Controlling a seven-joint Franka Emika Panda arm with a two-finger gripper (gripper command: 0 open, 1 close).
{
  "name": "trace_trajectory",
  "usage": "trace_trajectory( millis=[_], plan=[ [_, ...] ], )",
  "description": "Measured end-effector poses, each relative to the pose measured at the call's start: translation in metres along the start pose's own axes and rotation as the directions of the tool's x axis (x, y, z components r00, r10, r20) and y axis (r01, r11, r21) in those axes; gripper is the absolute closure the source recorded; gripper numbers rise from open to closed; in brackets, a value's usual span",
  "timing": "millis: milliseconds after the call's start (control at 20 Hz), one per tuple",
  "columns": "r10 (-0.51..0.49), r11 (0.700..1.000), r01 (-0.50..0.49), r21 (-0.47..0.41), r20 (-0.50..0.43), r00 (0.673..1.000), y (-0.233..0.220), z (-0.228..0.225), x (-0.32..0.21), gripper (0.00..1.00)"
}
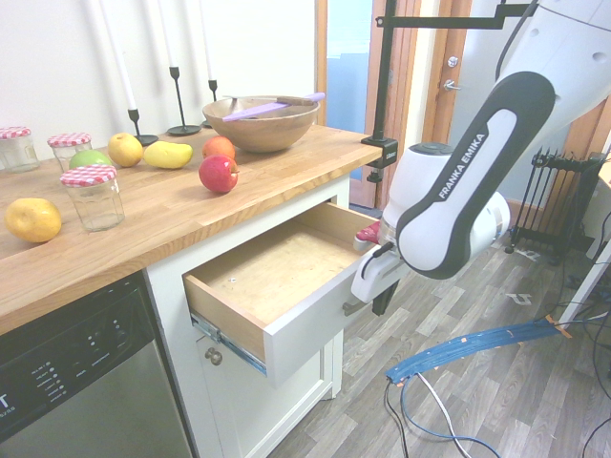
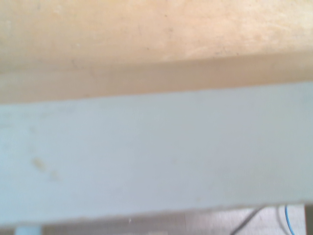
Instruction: Close the drawer
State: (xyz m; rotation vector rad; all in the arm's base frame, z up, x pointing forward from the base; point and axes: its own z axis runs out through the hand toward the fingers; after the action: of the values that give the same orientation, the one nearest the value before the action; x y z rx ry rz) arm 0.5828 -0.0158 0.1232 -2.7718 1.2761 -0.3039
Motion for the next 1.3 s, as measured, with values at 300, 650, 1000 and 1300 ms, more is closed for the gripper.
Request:
trace_trajectory(
  millis=[300,650,1000,1300],
  plan=[
    [0.005,1.000,-0.004,0.019,-0.016,1.000,-0.034,0.007,0.028,1.00],
    [0.015,0.999,-0.014,0.032,-0.031,0.999,-0.072,0.003,0.062,1.00],
    [0.030,0.998,-0.027,0.054,-0.056,0.998,-0.100,-0.003,0.075,1.00],
    [0.042,0.997,-0.036,0.068,-0.081,0.996,-0.112,-0.018,0.094,1.00]
  ],
)
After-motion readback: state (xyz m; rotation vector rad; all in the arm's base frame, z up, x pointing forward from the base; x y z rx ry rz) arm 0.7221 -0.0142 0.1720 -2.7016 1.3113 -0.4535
